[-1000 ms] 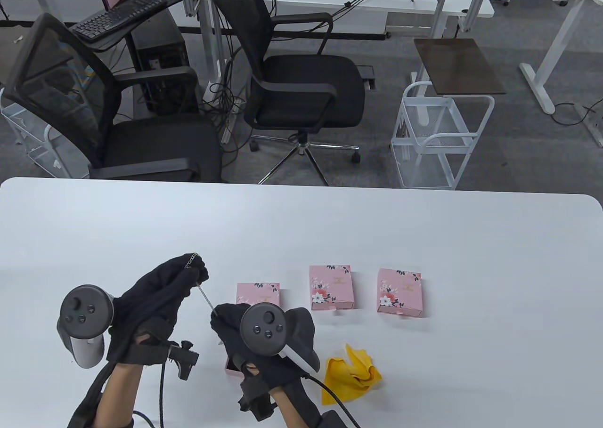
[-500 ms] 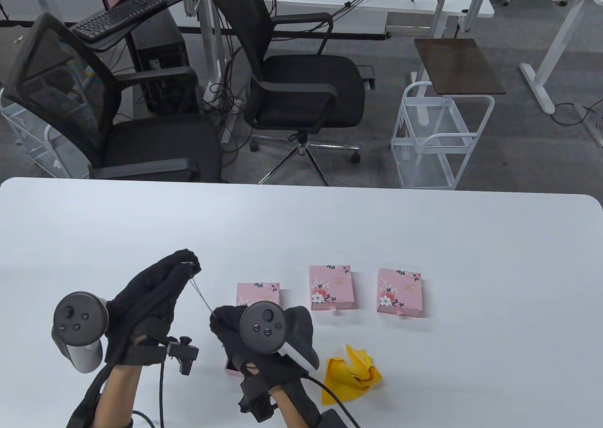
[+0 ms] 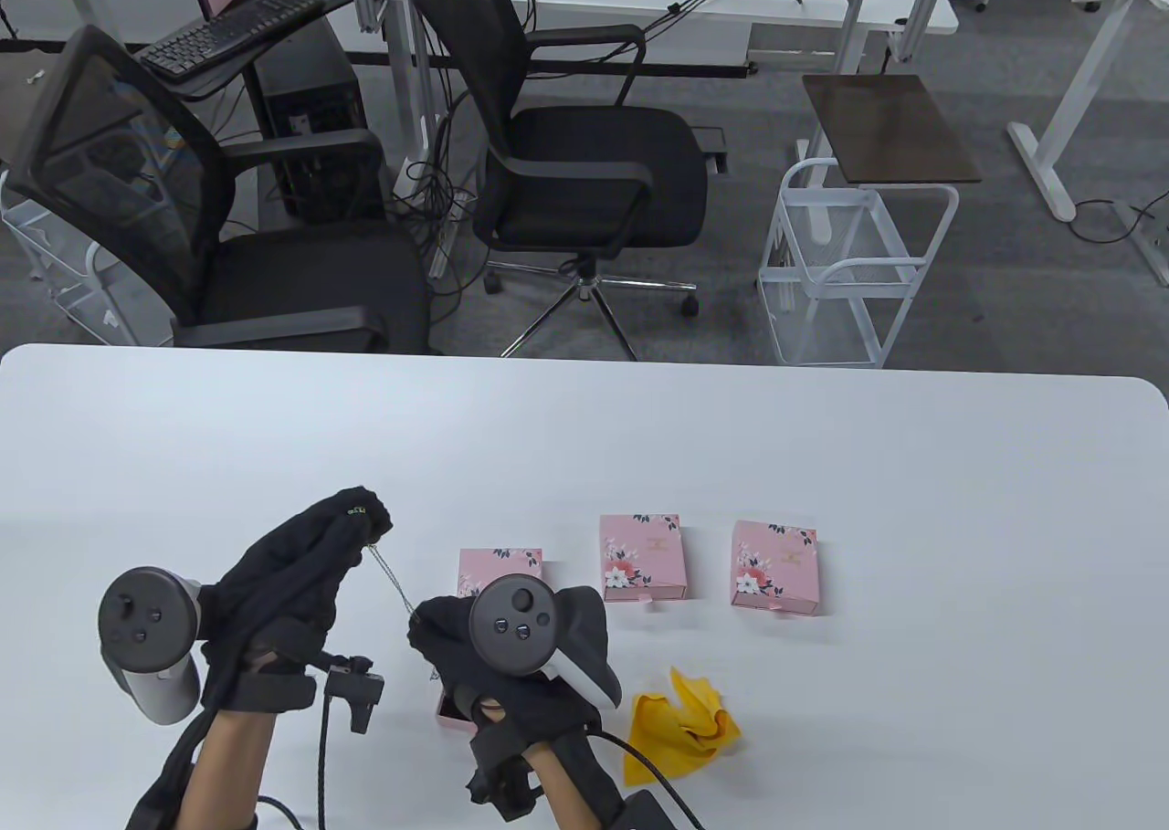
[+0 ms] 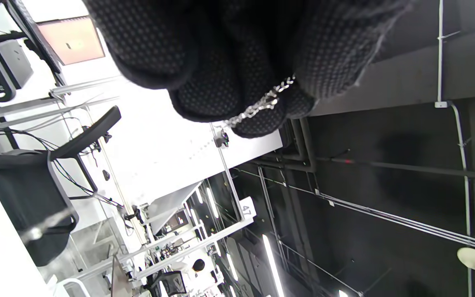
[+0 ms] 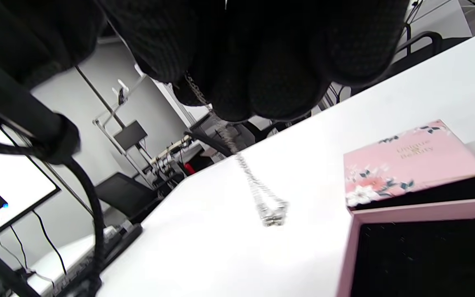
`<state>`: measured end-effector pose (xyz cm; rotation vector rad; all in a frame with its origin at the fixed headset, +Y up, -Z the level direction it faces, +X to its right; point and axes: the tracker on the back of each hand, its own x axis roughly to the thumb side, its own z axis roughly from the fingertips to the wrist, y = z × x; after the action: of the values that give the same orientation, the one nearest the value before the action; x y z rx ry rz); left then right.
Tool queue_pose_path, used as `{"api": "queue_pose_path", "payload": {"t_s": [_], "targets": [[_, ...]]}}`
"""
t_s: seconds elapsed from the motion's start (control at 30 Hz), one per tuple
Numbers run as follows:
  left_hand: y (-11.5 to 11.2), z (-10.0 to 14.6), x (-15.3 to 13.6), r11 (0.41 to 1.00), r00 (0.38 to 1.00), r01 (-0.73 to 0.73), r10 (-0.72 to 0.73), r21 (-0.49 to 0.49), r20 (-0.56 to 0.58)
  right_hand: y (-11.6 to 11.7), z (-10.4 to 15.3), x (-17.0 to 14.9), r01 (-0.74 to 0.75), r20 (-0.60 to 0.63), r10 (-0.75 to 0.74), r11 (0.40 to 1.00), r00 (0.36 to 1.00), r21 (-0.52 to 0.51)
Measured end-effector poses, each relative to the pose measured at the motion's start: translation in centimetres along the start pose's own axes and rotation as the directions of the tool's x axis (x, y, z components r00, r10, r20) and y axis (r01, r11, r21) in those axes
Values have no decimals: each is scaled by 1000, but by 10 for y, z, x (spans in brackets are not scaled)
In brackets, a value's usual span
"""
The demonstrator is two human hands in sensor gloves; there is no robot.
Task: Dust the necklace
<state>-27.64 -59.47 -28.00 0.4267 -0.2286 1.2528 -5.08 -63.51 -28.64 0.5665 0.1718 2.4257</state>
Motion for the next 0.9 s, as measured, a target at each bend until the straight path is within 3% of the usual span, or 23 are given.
{"api": "queue_pose_path", "payload": {"t_s": [0.3, 0.43, 0.6, 0.73, 0.9], "targets": [[-14, 2, 8, 994, 998, 53, -49, -91, 41, 6, -4, -16, -155, -99, 166, 982, 981, 106], [-18, 2, 8, 991, 998, 54, -51, -119, 32, -18, 11, -47, -228, -200, 226, 974, 953, 17], [-17, 3, 10, 992, 999, 32, -29, -123, 26, -48, 40, -93, -348, -311, 327, 938, 892, -11], [-19, 5, 12, 991, 999, 29, -25, -130, 28, -49, 60, -123, -440, -367, 452, 890, 813, 120], [-20, 6, 12, 989, 999, 24, -19, -143, 31, -33, 79, -147, -474, -406, 573, 819, 712, 325]]}}
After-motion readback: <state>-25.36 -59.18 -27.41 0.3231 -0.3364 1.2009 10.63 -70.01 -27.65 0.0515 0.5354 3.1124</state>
